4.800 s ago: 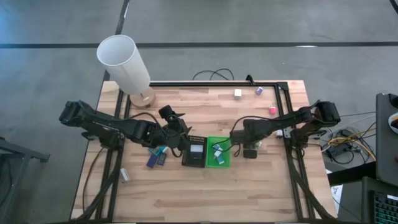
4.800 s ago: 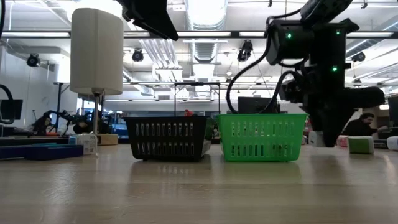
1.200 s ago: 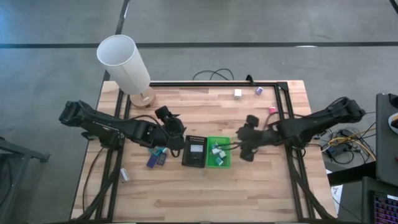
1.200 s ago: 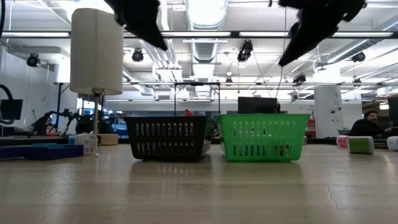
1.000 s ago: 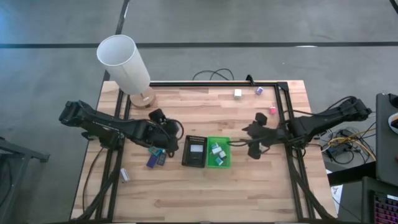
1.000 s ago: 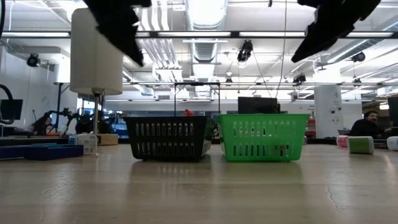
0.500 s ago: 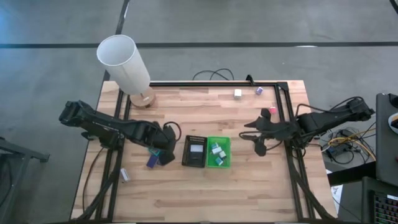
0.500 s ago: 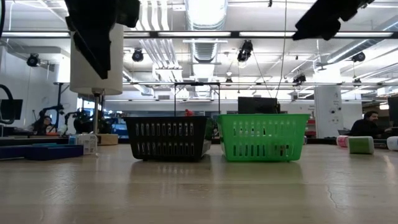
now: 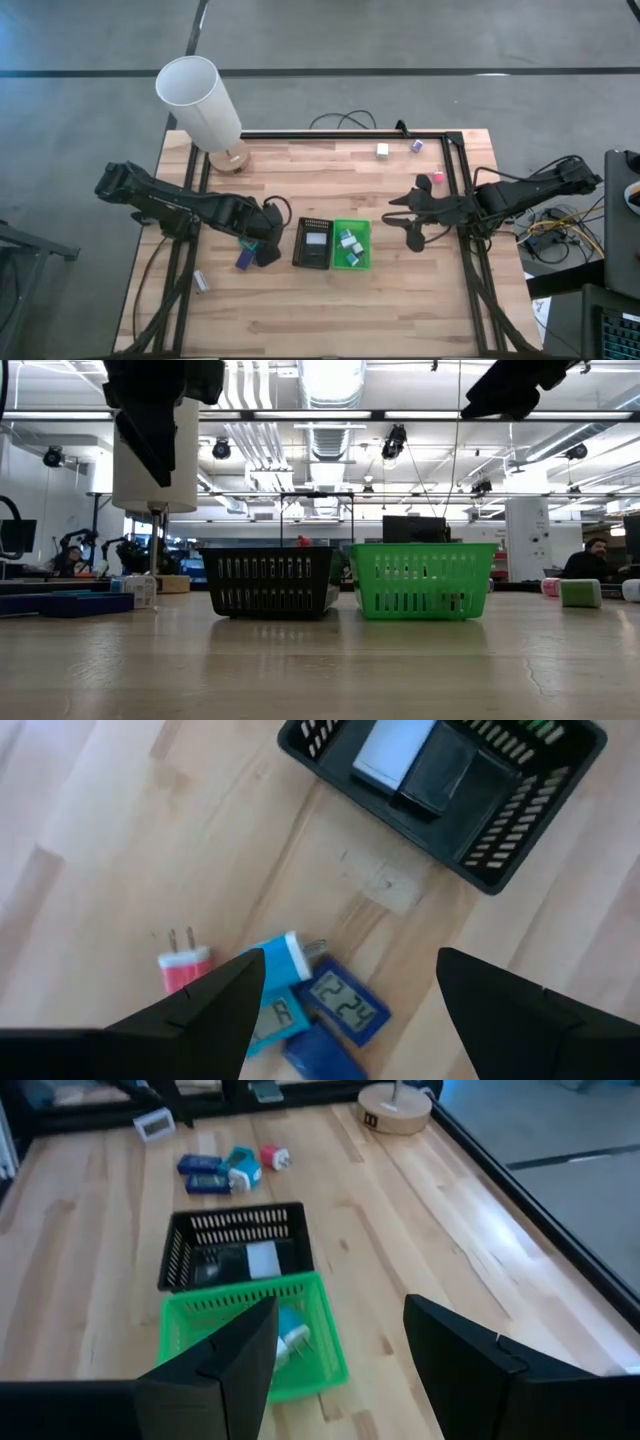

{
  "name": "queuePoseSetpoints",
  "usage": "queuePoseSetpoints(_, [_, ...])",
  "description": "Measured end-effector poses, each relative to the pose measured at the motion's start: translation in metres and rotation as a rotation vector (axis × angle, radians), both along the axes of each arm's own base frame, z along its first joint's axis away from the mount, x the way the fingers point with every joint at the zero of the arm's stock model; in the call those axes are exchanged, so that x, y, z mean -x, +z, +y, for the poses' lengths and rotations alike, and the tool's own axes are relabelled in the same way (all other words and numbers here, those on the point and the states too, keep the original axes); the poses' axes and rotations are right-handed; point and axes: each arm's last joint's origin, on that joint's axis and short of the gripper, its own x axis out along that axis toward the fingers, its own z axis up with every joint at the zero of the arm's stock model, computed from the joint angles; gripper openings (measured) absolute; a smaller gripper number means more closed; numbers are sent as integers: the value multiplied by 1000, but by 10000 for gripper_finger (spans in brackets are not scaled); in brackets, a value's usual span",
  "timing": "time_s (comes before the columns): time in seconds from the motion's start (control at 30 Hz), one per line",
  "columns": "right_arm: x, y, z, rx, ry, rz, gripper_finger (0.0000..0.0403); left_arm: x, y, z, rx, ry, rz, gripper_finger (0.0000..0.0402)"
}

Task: Pick & Place Office items
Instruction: Put the blue charger adapter into the green basket

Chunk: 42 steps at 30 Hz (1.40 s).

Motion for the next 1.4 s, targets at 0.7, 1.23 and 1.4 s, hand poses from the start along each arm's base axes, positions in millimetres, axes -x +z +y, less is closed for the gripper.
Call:
queuePoseSetpoints(0.7, [-1,0,0,43,26,4,216,15,-18,3,-177,-557,227,303])
queuePoseSetpoints(1.23, [-2,0,0,43,27,2,216,23,-59,6,-217,-579,238,303])
queuePoseSetpoints(1.4, [-2,0,0,53,32,5,216,25,-65,8,-251,-646,260,303])
